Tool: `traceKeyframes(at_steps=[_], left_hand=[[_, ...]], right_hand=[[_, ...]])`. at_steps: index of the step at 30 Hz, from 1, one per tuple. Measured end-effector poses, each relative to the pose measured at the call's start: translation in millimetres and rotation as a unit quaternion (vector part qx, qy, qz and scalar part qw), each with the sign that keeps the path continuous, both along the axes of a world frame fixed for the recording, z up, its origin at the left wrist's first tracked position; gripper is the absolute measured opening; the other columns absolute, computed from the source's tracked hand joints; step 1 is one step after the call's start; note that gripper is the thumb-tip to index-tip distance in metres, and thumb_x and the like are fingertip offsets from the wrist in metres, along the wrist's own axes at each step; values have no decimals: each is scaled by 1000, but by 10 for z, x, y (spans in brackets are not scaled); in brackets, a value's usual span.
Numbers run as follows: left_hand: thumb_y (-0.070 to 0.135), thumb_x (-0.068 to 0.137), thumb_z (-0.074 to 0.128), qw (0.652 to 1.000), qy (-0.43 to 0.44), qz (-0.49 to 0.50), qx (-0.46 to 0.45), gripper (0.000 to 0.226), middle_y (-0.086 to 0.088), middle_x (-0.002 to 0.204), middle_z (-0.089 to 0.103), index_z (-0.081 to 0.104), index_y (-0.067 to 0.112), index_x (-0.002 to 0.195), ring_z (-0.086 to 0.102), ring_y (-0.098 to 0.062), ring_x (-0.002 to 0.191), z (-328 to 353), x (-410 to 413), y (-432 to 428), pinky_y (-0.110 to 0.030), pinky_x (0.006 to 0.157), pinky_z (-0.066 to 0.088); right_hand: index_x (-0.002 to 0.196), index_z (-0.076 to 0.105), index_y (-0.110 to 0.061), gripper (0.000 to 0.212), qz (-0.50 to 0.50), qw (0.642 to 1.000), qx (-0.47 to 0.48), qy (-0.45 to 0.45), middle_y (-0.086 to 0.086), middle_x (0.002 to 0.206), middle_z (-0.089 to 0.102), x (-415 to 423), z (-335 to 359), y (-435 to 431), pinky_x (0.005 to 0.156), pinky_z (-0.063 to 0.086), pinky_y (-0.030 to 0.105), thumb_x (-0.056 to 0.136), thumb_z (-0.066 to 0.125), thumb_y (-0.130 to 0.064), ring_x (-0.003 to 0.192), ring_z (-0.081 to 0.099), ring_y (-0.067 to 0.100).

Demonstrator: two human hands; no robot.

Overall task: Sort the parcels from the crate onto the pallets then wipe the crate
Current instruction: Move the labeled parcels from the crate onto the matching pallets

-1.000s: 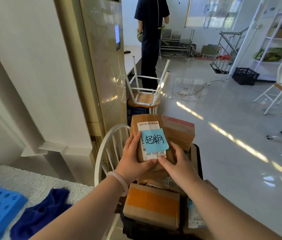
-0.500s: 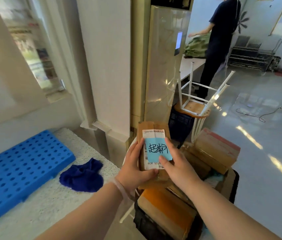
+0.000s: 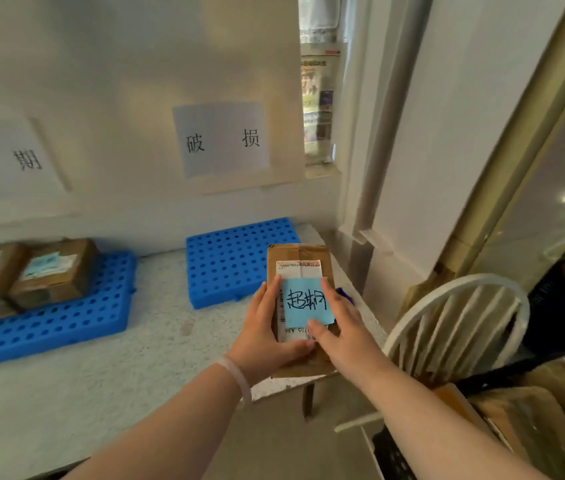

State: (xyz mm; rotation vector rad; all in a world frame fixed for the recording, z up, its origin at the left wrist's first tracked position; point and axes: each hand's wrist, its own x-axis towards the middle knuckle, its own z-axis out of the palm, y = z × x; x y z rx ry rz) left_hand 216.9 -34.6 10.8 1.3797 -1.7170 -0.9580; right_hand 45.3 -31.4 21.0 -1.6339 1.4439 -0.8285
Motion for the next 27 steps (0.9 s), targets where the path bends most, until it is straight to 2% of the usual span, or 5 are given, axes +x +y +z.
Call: traceKeyframes(at_steps=[3, 8, 12, 19, 27], left_hand=[[31, 72, 85, 999, 11, 42, -11, 106, 13, 152, 17, 8, 50, 141, 26, -6, 138, 16, 532, 35, -5, 100, 35], [36, 70, 86, 994, 38, 101, -8, 102, 13, 145, 26, 15, 49, 142, 34, -6, 132, -30, 1426, -12, -30, 109, 42], [41, 71, 83, 990, 6, 140, 7, 100, 12, 142, 27, 19, 40, 148, 33, -3, 126, -81, 2356, -129, -10, 96, 37], [42, 72, 83, 982, -28, 184, 17, 98, 12, 133, 25, 20, 40, 148, 30, -1, 120, -238, 3855, -347, 3, 85, 32], [41, 78, 79, 977, -44, 197, 69, 92, 11, 140, 35, 24, 30, 151, 32, 1, 121, -528, 4696, -641, -21, 108, 31]], right_hand=[[150, 12, -50, 71, 34, 999, -6, -12, -11, 141, 31, 537, 30, -93, 97, 43, 20, 97, 57, -33, 124, 37, 4], [146, 19, -55, 67, 91, 995, 19, -36, -11, 134, 42, 1419, 43, -313, 98, 51, 31, 97, 59, -33, 122, 48, 6], [145, 21, -56, 65, 98, 995, 29, -19, -8, 138, 43, 2377, -84, -512, 99, 51, 33, 96, 59, -38, 124, 47, 10], [147, 27, -52, 63, 126, 989, 71, -38, -3, 137, 43, 3889, -270, -876, 99, 52, 36, 97, 59, -31, 123, 49, 13], [151, 18, -49, 63, 168, 974, 151, 18, -8, 153, 29, 4735, -481, -1154, 103, 38, 26, 101, 51, -30, 131, 38, 11]])
